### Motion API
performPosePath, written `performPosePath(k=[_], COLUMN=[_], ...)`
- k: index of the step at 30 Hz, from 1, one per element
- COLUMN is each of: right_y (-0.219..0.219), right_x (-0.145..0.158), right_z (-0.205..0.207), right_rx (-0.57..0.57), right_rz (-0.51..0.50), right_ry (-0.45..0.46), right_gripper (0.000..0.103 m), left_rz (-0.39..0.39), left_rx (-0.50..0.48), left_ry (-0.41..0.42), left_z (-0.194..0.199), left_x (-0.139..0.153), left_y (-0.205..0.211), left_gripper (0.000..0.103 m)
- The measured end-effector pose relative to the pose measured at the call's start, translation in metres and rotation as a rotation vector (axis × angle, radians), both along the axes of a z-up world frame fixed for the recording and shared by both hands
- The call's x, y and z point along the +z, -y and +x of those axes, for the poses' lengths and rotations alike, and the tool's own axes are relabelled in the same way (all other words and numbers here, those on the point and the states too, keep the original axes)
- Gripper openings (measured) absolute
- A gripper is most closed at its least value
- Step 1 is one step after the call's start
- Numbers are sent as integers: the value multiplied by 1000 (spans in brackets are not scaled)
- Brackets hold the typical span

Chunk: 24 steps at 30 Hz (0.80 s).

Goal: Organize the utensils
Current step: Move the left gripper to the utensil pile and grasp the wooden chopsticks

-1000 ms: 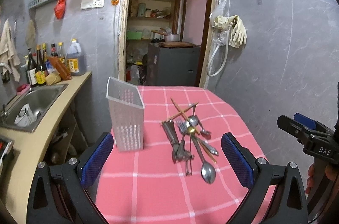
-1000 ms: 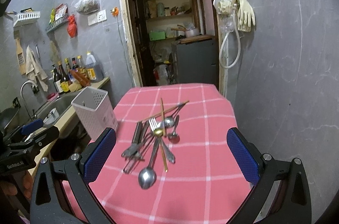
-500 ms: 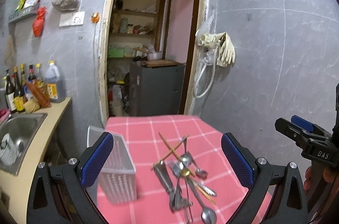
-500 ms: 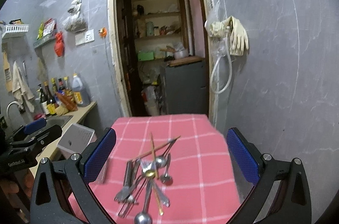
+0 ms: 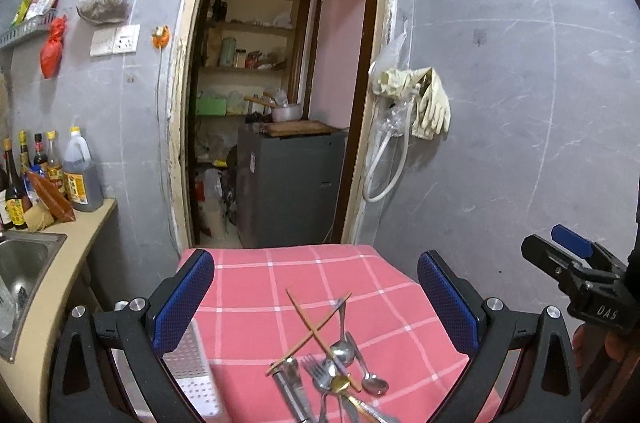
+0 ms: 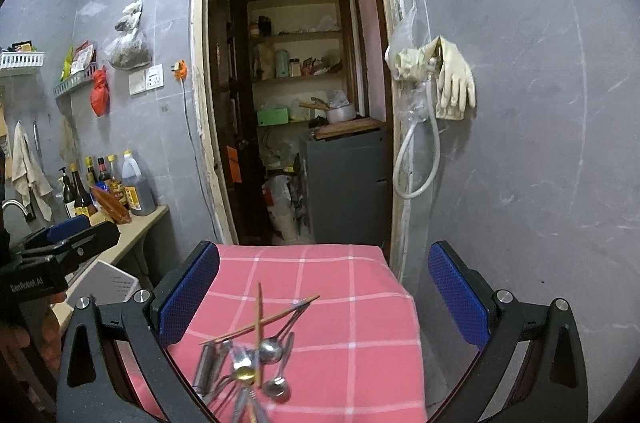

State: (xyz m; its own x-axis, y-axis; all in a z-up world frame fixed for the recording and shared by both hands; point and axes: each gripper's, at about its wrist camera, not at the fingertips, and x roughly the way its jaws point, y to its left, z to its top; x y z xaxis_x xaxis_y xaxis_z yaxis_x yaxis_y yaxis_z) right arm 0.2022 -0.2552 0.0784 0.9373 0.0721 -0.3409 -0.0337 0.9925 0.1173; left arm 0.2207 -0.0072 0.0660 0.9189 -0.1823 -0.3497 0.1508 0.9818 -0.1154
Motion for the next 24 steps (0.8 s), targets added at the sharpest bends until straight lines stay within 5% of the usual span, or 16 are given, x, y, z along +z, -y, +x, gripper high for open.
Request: performPosePath(k=[11,15,24], right_y=[47,47,15], right_x=[-77,-118,-205], right_z=[114,146,191], right_rx=[160,236,409], right_rz=[33,107,219], right_ry=[-136,-223,-434], right_gripper=[102,101,64], left_rz=[-57,-50,-75], left_rx=[54,59,41], left_ry=[-167,-237,-471], left_z=[92,117,167], left_x=[-51,-78,-154], left_y=[39,46,39], left_gripper=[102,91,59])
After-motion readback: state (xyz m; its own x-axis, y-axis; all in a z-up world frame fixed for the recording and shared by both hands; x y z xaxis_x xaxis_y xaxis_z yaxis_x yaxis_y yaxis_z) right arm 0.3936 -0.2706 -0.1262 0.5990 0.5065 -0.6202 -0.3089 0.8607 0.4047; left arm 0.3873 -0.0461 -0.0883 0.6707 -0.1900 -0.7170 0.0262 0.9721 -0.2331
